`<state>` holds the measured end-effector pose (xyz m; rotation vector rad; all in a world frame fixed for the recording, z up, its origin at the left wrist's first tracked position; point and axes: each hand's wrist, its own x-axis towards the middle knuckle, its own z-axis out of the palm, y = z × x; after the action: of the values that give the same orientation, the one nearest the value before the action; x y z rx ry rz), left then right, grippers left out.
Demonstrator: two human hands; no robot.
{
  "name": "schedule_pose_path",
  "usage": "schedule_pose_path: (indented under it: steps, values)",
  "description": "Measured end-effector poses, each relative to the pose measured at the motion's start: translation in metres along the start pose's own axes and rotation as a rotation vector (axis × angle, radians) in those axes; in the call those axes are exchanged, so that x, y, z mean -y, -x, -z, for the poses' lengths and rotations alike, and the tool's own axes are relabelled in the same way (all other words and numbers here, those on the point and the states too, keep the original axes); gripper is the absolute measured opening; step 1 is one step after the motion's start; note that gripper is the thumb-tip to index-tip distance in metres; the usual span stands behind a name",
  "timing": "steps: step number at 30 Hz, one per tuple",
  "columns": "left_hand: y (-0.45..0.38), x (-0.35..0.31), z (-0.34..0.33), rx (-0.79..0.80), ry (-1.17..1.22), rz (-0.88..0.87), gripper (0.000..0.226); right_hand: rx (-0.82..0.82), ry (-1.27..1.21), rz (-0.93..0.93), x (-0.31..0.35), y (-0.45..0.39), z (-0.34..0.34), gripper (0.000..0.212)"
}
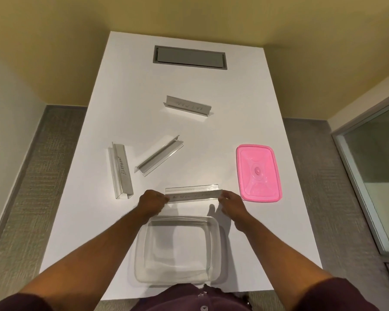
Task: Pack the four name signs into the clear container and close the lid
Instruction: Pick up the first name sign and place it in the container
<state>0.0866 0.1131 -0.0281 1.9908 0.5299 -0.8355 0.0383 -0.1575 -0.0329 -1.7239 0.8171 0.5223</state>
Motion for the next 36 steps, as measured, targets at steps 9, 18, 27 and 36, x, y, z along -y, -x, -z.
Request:
schedule_pose_path:
  steps: [9,18,27,36]
  values:
    - [0.007,-0.018,0.002,-0.057,0.046,-0.131,0.022,-0.06,-0.107,0.049,0.013,0.005,0.001,0.026]
    - [0.022,-0.043,0.029,-0.251,0.186,-0.257,0.009,-0.177,-0.192,0.212,0.036,0.027,0.002,0.003]
    - [0.045,-0.062,0.032,-0.038,0.749,-0.193,0.052,0.046,-0.48,0.197,0.052,0.058,-0.017,0.008]
    - [0.076,-0.089,0.007,0.149,0.676,-0.37,0.031,0.245,-0.706,0.091,0.049,0.085,-0.051,0.018]
